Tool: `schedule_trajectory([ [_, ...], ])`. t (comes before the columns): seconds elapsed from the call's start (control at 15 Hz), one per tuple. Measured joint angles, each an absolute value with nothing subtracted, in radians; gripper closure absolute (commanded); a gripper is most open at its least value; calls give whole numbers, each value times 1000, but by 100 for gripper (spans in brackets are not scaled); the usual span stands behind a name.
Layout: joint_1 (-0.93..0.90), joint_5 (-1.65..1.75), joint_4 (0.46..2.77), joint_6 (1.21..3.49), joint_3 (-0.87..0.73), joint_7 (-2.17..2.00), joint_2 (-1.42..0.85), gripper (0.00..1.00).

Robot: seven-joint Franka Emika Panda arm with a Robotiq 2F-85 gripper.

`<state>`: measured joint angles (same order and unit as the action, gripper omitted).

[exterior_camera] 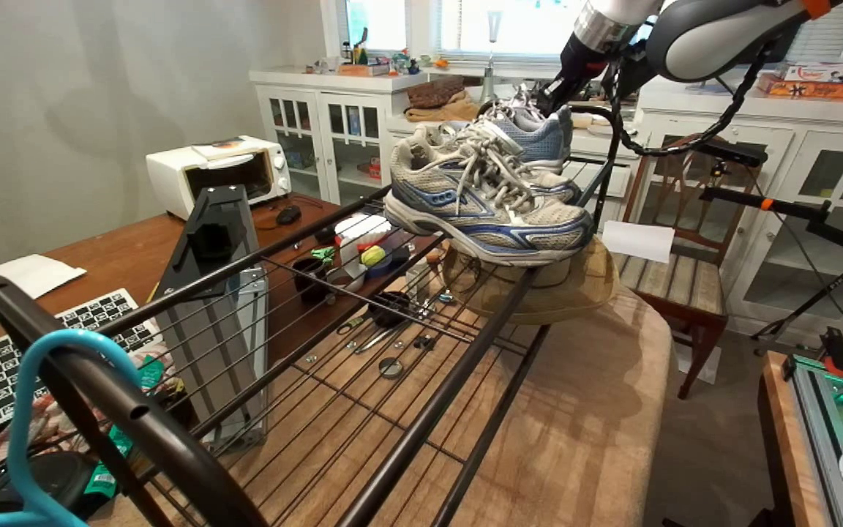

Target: Unstack the two pairs of sneakers.

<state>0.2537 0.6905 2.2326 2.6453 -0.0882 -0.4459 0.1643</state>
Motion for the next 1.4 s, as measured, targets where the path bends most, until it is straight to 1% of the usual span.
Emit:
schedule_trajectory([
  [0.33, 253, 691, 2224, 2645, -88, -472, 191, 0],
  [0.53, 253, 689, 2224, 2618, -83, -493, 222, 0],
  [0.73, 249, 662, 2222, 2536, -69, -497, 261, 0],
  [1.4, 211, 467, 2198, 2301, -27, -422, 379, 0],
])
